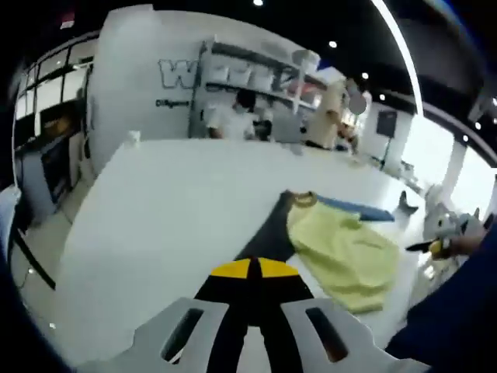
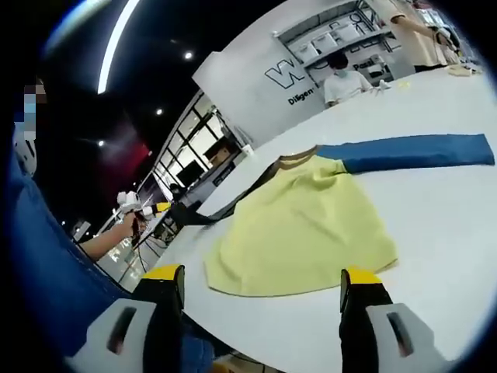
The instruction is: Fold the garment on the visible template until the final outline fits inside the template.
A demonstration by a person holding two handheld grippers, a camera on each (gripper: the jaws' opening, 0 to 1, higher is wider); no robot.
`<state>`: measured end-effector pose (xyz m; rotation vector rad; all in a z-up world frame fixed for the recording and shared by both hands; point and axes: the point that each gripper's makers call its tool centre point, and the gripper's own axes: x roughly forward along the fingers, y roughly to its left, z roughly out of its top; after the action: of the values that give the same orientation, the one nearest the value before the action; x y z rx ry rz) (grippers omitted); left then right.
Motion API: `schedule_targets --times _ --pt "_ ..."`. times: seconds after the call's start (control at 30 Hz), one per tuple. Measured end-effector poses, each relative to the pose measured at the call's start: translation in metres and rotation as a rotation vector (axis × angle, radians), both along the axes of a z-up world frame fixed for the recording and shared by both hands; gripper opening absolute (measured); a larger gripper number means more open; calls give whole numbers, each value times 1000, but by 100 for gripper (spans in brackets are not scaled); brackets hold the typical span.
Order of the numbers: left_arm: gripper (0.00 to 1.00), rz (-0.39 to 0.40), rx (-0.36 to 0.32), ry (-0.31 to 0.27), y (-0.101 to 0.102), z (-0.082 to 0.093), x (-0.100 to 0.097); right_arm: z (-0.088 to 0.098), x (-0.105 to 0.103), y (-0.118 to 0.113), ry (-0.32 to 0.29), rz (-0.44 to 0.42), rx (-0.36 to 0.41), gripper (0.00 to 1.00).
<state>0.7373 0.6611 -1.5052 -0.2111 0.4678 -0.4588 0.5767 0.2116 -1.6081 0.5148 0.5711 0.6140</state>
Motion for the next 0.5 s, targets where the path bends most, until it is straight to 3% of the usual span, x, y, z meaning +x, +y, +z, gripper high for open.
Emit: schedule_targets --times 0.07,0.27,0.4,0.5 --pt "0 26 -15 -14 1 9 2 0 1 0 -2 -1 5 80" --pt "0 224 -220 45 44 2 26 0 0 1 -3 -2 14 80" --pt "0 355 -268 102 76 -20 34 -1 -2 1 2 -4 14 80" --pt "0 421 -264 150 94 -41 40 0 -5 2 6 -3 7 80"
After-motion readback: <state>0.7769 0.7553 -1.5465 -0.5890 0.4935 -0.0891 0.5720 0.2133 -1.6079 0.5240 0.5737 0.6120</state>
